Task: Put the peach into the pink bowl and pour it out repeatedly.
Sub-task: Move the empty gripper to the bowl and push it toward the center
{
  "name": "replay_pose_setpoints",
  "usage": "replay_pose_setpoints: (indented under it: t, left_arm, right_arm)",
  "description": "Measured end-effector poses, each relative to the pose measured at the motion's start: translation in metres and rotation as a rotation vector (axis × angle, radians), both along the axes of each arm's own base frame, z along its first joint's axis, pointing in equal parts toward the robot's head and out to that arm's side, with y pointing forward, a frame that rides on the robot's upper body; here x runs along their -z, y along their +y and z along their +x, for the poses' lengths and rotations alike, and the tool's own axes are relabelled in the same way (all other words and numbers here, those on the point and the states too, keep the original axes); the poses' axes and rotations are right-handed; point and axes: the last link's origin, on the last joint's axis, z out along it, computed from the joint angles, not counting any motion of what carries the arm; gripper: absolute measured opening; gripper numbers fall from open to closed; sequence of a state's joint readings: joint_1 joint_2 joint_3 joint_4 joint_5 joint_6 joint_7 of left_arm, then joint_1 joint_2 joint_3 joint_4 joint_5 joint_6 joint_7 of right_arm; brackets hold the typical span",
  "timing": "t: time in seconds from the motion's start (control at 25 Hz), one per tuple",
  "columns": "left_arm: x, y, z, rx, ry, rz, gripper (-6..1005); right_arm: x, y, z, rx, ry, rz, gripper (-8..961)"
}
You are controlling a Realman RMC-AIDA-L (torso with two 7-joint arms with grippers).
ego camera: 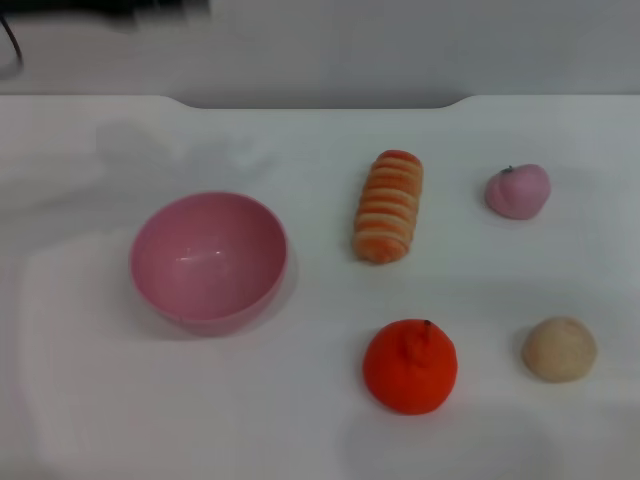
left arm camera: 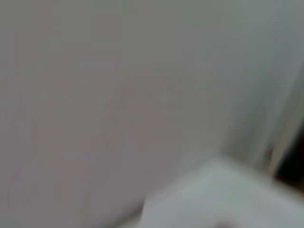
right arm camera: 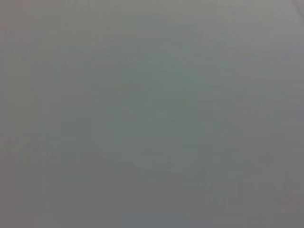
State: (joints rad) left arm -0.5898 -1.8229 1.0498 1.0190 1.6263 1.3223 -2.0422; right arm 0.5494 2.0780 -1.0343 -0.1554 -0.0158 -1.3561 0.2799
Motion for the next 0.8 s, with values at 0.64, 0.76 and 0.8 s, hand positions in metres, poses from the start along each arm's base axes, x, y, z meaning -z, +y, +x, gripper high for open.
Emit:
replay_pose_setpoints:
  t: [0.64,0.76,0.8]
  left_arm:
    - [0.068,-0.031,-0.016,-0.348,0.84,-0.109,497]
    - [0.071,-0.032,-0.018,-0.351,0.834,-0.121,497]
    - [0.075,-0.033,-0.019,-0.356,0.828,-0.131,497]
  right_arm:
    - [0.008,-0.006,0.004,0.0,-0.028,-0.05,568]
    - [0.01,-0.008,0.005,-0.001,-0.034,-0.059,568]
    - [0.01,-0.008,0.005,-0.002,-0.035,-0.06,568]
